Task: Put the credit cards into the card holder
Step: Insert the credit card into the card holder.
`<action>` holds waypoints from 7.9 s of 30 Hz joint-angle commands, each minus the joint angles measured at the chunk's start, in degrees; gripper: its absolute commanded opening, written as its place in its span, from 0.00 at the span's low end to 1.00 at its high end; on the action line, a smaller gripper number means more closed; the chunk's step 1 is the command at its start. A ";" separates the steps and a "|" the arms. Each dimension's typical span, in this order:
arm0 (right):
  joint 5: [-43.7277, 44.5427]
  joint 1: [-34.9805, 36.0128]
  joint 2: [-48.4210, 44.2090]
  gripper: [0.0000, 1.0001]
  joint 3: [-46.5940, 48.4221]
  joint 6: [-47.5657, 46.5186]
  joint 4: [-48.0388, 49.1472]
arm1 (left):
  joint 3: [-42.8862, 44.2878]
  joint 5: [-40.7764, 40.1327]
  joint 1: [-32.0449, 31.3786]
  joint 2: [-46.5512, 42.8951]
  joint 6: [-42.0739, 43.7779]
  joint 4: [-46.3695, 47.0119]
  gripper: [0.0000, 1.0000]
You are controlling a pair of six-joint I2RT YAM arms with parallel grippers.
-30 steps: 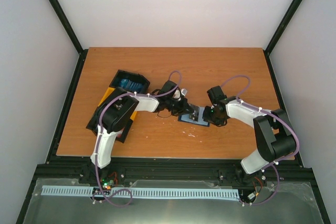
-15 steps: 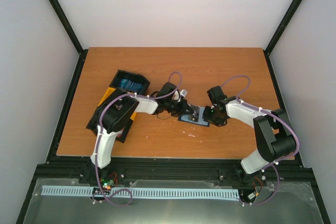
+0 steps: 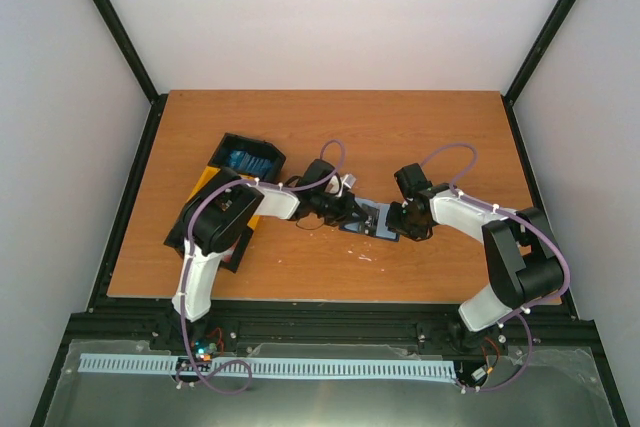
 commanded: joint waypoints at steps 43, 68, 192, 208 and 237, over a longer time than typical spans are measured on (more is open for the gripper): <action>0.21 -0.23 1.76 0.28 -0.70 0.16 0.79 | 3.46 3.16 -1.10 5.71 -1.38 0.13 0.01; -0.48 -0.28 1.47 0.28 -0.27 -0.49 0.67 | 8.37 -1.62 -1.47 8.47 4.67 -3.94 0.02; -13.53 7.38 9.70 0.18 4.76 -4.33 11.88 | 26.41 -25.00 -3.30 0.83 9.41 -58.42 0.61; -9.80 7.44 6.04 0.16 4.72 -2.03 12.21 | 5.15 -7.63 3.95 -13.78 2.31 -32.77 0.62; 2.74 5.70 1.84 0.20 7.96 -11.48 5.81 | 6.78 -54.59 21.07 -30.27 17.22 -64.53 0.53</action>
